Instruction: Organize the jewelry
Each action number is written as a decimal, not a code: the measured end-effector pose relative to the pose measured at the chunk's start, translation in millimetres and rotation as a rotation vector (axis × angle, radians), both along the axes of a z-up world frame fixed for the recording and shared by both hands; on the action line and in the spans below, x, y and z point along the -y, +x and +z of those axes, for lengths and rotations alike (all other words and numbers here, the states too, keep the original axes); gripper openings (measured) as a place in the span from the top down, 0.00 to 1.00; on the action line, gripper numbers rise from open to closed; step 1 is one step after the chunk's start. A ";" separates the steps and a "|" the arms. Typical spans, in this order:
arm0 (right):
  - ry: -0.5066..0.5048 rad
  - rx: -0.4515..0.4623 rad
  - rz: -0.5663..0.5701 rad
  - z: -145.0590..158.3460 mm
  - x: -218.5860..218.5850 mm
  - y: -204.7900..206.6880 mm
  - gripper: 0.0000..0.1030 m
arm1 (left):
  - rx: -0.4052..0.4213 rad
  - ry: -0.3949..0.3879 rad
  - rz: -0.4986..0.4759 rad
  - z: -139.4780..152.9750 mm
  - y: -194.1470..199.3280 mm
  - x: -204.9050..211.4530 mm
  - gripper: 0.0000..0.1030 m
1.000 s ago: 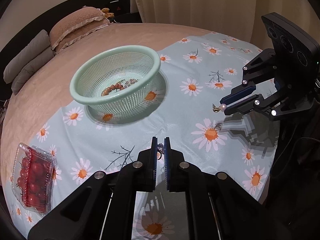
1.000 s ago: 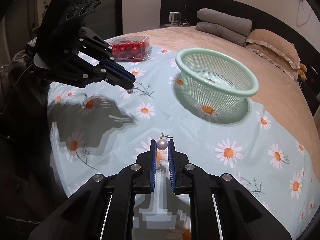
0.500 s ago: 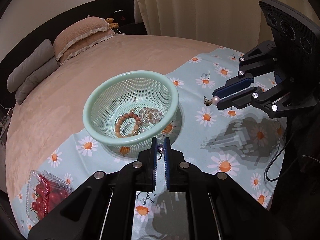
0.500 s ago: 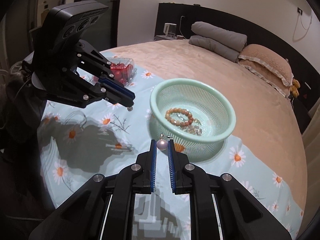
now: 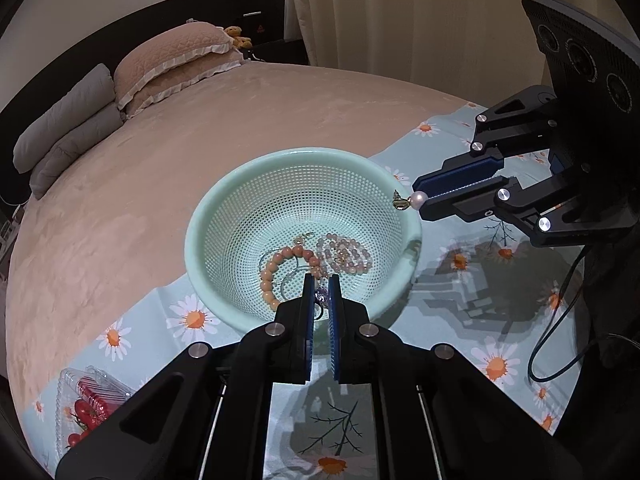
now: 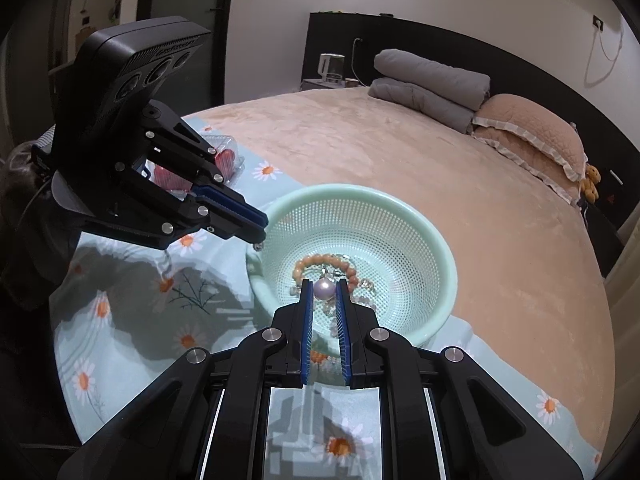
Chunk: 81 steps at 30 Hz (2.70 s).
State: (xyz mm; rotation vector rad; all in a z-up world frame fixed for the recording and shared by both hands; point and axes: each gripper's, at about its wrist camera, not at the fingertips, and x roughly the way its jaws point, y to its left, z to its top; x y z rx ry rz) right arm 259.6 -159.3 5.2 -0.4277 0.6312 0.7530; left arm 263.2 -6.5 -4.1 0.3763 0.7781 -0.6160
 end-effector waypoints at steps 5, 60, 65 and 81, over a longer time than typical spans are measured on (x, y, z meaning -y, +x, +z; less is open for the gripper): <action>-0.004 -0.008 0.014 -5.7 -5.9 18.3 0.89 | -0.021 -0.008 0.024 -10.1 18.8 -3.9 0.93; 0.157 0.059 -0.470 -43.6 27.9 -91.0 0.16 | -0.001 -0.124 0.499 -44.0 -128.1 -13.3 0.06; 0.154 0.033 -0.505 -54.9 29.4 -118.5 0.15 | 0.094 -0.059 0.493 -46.8 -167.0 3.7 0.06; 0.150 -0.008 -0.623 -47.5 23.7 -199.2 0.08 | 0.139 -0.061 0.647 -36.1 -223.3 -13.0 0.06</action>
